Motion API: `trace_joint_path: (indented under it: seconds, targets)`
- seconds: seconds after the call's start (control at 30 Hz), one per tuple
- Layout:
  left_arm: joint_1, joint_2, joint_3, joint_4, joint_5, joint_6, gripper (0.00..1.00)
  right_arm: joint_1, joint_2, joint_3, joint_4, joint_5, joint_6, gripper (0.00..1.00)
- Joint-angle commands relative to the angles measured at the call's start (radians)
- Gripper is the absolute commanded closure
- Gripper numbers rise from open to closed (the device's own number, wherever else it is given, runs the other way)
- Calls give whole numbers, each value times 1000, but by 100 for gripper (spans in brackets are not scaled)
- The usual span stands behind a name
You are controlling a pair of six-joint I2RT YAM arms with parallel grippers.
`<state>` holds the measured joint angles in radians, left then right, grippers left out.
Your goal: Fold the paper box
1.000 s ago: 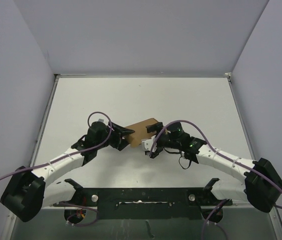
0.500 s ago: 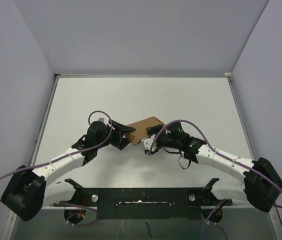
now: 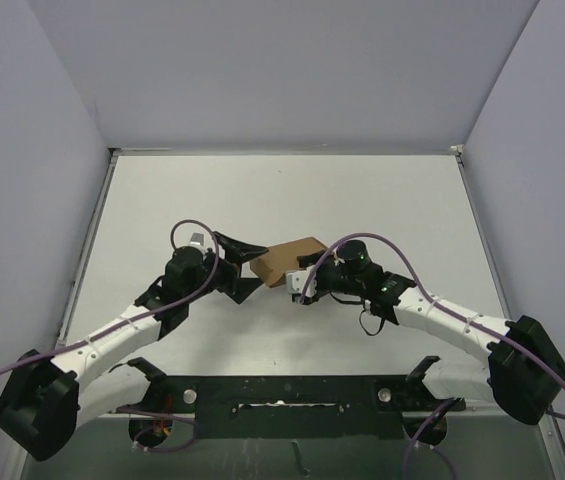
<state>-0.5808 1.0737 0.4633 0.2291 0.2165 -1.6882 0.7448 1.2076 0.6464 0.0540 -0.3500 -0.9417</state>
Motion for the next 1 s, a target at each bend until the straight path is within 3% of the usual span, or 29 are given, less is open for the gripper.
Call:
trace_joint_path:
  seconds: [0.0, 0.27, 0.5, 0.77, 0.97]
  targets:
    - [4, -119, -1, -10, -44, 54, 2, -35, -34, 33, 15, -58, 63, 55]
    - [6, -300, -65, -110, -101, 200, 2, -143, -33, 100, -62, -180, 236, 55]
    - [6, -399, -78, -223, -127, 493, 2, -276, -11, 184, -116, -377, 512, 55]
    - [6, -406, -116, -79, -86, 728, 2, -455, 72, 208, -40, -664, 917, 56]
    - [8, -372, -114, -61, -87, 785, 2, -519, 218, 205, 94, -792, 1236, 56]
